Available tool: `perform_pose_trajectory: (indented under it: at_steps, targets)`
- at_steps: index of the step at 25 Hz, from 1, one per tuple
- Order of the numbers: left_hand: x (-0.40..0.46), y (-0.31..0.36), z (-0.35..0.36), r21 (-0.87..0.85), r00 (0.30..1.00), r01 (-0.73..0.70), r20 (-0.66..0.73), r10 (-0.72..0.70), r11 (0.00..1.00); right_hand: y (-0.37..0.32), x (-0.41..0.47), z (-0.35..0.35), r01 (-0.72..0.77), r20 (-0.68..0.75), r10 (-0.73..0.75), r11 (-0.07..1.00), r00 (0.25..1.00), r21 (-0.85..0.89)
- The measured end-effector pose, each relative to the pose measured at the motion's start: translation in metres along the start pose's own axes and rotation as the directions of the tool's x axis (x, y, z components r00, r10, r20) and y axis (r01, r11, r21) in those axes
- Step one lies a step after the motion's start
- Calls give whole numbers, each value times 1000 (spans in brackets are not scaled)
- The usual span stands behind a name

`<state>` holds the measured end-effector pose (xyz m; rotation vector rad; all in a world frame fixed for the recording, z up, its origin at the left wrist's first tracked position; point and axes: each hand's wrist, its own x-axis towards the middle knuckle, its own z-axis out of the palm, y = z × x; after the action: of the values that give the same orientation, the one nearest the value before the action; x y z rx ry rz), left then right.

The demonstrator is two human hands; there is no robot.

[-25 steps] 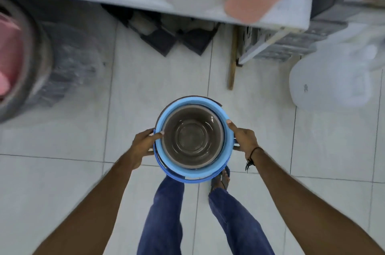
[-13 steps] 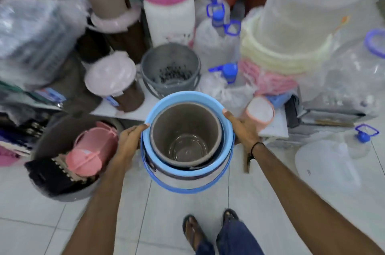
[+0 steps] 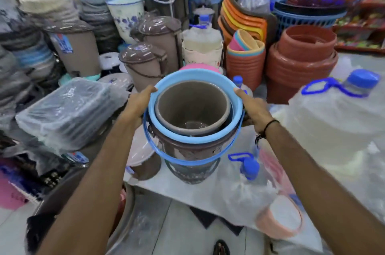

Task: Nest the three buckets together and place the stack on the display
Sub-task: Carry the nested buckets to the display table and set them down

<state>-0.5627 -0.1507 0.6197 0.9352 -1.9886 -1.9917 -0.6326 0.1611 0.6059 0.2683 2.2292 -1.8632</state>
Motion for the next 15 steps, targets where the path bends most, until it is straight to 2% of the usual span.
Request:
perform_pose_trajectory:
  at_steps: [4,7,10,12,15]
  targets:
    - [62,-15,23,137,993,87,-87,-76,987,11,61,24,-88,79,93,994,993,-64]
    - [91,-56,33,332,981,184,-125,-150,925,51,97,44,-183,109,199,973,974,-143]
    - [109,-98,42,444,967,255,-101,-235,859,96,118,61,-301,92,324,932,942,-204]
    - [117,-121,49,482,956,286,-83,-282,828,121,128,69,-366,47,385,904,922,-222]
    - [114,-144,55,451,915,390,-97,-391,802,144,130,76,-440,41,468,854,883,-280]
